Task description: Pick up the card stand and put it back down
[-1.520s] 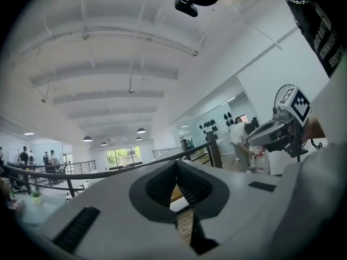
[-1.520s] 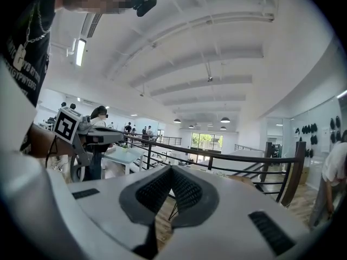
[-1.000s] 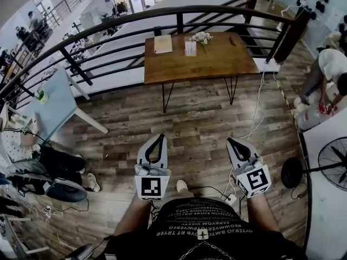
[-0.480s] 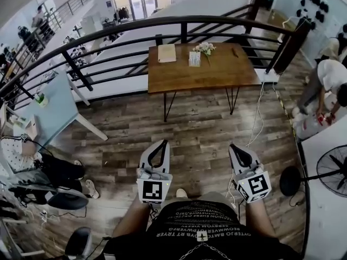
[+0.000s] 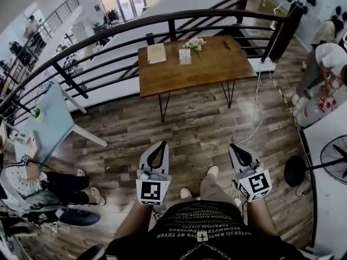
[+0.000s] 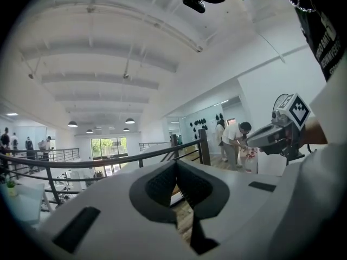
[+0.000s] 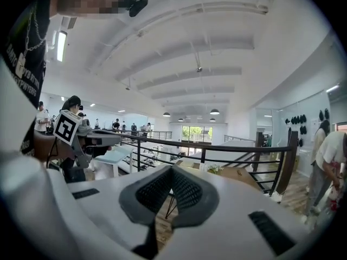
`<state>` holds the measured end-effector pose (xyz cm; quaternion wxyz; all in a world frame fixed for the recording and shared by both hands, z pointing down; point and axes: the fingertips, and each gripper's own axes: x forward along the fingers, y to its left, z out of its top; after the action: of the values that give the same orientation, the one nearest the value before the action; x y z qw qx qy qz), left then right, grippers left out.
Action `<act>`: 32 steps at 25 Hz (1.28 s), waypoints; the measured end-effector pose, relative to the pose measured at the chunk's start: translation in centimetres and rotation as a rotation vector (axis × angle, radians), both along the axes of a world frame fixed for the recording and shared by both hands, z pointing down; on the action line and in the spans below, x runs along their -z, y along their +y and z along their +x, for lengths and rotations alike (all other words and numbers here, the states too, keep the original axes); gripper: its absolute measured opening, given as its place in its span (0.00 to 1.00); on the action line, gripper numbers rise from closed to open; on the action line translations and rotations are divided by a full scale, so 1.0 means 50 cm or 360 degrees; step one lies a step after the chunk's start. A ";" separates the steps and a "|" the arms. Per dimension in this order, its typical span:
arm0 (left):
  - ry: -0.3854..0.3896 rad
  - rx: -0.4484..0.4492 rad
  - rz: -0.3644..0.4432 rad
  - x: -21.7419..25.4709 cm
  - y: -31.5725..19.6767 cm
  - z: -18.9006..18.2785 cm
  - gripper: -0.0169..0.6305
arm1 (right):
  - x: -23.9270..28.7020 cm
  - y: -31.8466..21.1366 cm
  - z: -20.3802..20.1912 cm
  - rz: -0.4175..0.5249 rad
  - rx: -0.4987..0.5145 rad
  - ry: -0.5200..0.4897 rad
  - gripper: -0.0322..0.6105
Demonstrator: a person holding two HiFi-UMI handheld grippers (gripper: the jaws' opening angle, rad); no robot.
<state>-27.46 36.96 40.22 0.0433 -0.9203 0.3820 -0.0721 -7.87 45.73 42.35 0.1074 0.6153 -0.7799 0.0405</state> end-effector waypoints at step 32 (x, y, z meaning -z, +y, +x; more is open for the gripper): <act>0.0004 0.0222 -0.0054 0.005 -0.284 0.254 0.06 | -0.006 -0.348 0.236 -0.0008 0.0312 0.0017 0.07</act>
<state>-14.77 22.75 39.98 0.0222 -0.8922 0.4440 -0.0802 3.96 28.34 42.67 0.1164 0.5359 -0.8357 0.0286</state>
